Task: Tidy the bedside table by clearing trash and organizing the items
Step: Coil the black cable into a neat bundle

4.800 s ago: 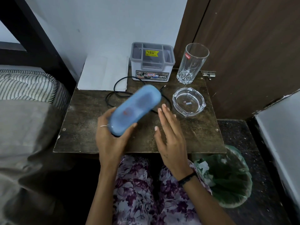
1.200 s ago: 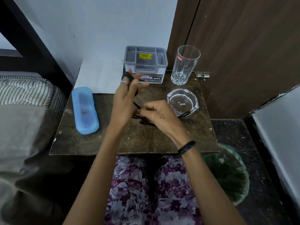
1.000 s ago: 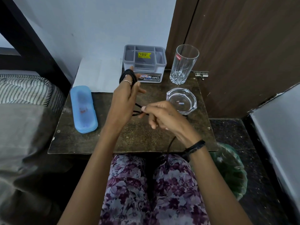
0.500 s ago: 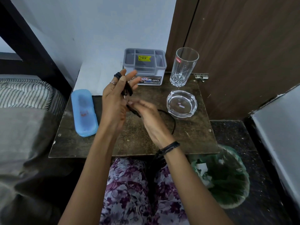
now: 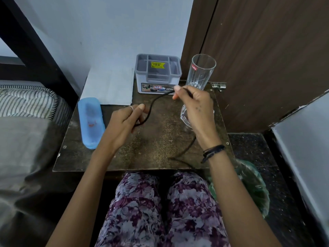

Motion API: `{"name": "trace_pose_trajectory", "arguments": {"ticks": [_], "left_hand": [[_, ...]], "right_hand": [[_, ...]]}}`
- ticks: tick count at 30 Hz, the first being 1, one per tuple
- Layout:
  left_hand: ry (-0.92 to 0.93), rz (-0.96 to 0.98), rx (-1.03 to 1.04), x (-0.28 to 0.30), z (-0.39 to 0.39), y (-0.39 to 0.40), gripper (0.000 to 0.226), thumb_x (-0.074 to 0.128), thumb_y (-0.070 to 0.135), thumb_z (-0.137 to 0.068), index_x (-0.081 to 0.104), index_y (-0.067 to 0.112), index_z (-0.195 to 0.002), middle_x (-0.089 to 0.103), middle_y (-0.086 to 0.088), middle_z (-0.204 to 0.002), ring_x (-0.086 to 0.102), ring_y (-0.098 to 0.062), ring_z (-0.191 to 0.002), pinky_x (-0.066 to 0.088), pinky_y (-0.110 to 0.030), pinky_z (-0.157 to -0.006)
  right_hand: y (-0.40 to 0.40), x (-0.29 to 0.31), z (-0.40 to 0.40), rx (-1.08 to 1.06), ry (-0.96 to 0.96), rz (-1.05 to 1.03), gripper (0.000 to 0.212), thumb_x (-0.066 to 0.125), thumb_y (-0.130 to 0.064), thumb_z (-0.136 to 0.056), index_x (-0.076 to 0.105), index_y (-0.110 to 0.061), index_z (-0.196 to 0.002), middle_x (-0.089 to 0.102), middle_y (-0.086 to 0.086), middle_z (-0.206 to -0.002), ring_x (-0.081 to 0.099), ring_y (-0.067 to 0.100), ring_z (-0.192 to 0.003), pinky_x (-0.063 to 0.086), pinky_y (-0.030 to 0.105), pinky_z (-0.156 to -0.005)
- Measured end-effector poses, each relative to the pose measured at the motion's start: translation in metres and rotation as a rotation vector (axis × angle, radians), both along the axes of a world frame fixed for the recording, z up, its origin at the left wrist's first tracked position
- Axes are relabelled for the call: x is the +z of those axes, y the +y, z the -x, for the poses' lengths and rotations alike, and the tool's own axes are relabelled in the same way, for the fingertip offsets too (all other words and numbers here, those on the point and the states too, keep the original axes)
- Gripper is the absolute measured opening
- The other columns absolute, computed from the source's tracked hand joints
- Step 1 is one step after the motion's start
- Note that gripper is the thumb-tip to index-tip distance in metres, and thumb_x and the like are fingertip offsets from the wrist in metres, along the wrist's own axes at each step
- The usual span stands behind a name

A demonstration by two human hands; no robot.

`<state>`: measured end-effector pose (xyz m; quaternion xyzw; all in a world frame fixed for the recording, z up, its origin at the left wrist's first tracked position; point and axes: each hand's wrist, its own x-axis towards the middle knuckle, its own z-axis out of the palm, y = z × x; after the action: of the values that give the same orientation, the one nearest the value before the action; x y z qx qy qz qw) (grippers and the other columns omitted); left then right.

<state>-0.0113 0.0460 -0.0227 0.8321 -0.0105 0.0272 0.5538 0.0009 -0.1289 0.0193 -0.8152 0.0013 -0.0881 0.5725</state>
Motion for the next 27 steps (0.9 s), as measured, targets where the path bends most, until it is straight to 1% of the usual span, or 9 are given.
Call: {"name": "trace_pose_trajectory", "arguments": {"ticks": [4,7,9,14,18,20,23,25,27], "left_hand": [[0.176,0.200,-0.265,0.013,0.010,0.001,0.032,0.065,0.034,-0.078,0.064,0.003,-0.072,0.050,0.005,-0.043,0.039,-0.001,-0.039,0.029,-0.010,-0.040],[0.157,0.357,-0.355,0.020,0.015,0.001,0.023,0.077,0.038,-0.066,0.066,0.017,-0.064,0.044,0.007,-0.037,0.032,0.001,-0.033,0.025,-0.008,-0.036],[0.110,0.552,-0.383,0.021,0.016,-0.006,0.027,0.071,0.049,-0.065,0.072,0.022,-0.067,0.042,0.011,-0.036,0.027,0.002,-0.029,0.022,-0.010,-0.035],[0.139,1.055,-0.202,0.020,0.008,-0.036,0.039,0.040,0.029,-0.092,0.075,0.017,-0.083,0.042,0.012,-0.040,0.028,-0.001,-0.026,0.023,-0.012,-0.036],[0.098,1.258,0.000,0.024,-0.004,-0.044,0.021,0.054,0.013,-0.082,0.069,0.012,-0.096,0.068,0.007,-0.075,0.045,-0.001,-0.039,0.040,-0.008,-0.047],[0.064,1.170,0.133,0.018,-0.012,-0.042,0.022,0.053,0.004,-0.087,0.065,0.015,-0.102,0.073,0.005,-0.090,0.060,-0.001,-0.062,0.048,-0.010,-0.064],[-0.007,0.545,0.178,0.003,-0.016,-0.033,0.027,0.045,0.013,-0.096,0.061,0.032,-0.105,0.072,0.021,-0.087,0.064,-0.010,-0.100,0.048,-0.024,-0.090],[-0.012,0.240,0.105,-0.004,-0.011,-0.030,0.023,0.045,0.015,-0.096,0.054,0.019,-0.117,0.068,0.020,-0.083,0.065,-0.002,-0.087,0.048,-0.017,-0.086],[-0.036,0.019,0.078,-0.006,-0.005,-0.029,0.022,0.046,0.020,-0.096,0.057,0.004,-0.107,0.061,0.008,-0.079,0.060,-0.007,-0.067,0.045,-0.013,-0.069]], "right_hand": [[0.000,-0.005,-0.017,-0.086,-0.073,0.289,0.037,0.052,-0.042,-0.092,0.064,-0.015,-0.071,0.036,-0.004,-0.045,0.030,0.010,-0.041,0.023,0.029,-0.047],[0.004,-0.016,-0.021,-0.104,-0.072,0.433,0.047,0.053,-0.051,-0.088,0.059,-0.011,-0.065,0.047,0.003,-0.050,0.043,0.020,-0.047,0.025,0.029,-0.047],[0.010,-0.022,-0.020,-0.093,-0.050,0.452,0.051,0.054,-0.053,-0.087,0.053,-0.008,-0.063,0.045,0.004,-0.052,0.041,0.020,-0.049,0.022,0.030,-0.046],[0.028,-0.034,0.000,0.039,0.002,0.526,0.034,0.045,-0.039,-0.093,0.061,-0.013,-0.079,0.055,0.004,-0.065,0.057,0.031,-0.067,0.034,0.034,-0.052],[0.036,-0.043,0.021,0.130,0.049,0.550,0.036,0.039,-0.033,-0.098,0.056,-0.018,-0.069,0.049,0.002,-0.060,0.058,0.035,-0.069,0.034,0.035,-0.056],[0.037,-0.045,0.031,0.159,0.044,0.537,0.040,0.038,-0.033,-0.099,0.058,-0.014,-0.069,0.045,-0.003,-0.053,0.053,0.028,-0.060,0.029,0.031,-0.056],[0.030,-0.042,0.037,0.164,-0.024,0.481,0.038,0.042,-0.035,-0.098,0.064,-0.014,-0.074,0.038,-0.007,-0.046,0.044,0.017,-0.048,0.028,0.030,-0.050],[0.023,-0.033,0.032,0.168,-0.059,0.487,0.029,0.050,-0.037,-0.093,0.066,-0.017,-0.078,0.037,-0.012,-0.046,0.038,0.010,-0.046,0.029,0.028,-0.049],[0.015,-0.023,0.024,0.173,-0.097,0.524,0.024,0.058,-0.039,-0.089,0.068,-0.020,-0.079,0.038,-0.015,-0.049,0.037,0.003,-0.047,0.029,0.025,-0.051]]}}
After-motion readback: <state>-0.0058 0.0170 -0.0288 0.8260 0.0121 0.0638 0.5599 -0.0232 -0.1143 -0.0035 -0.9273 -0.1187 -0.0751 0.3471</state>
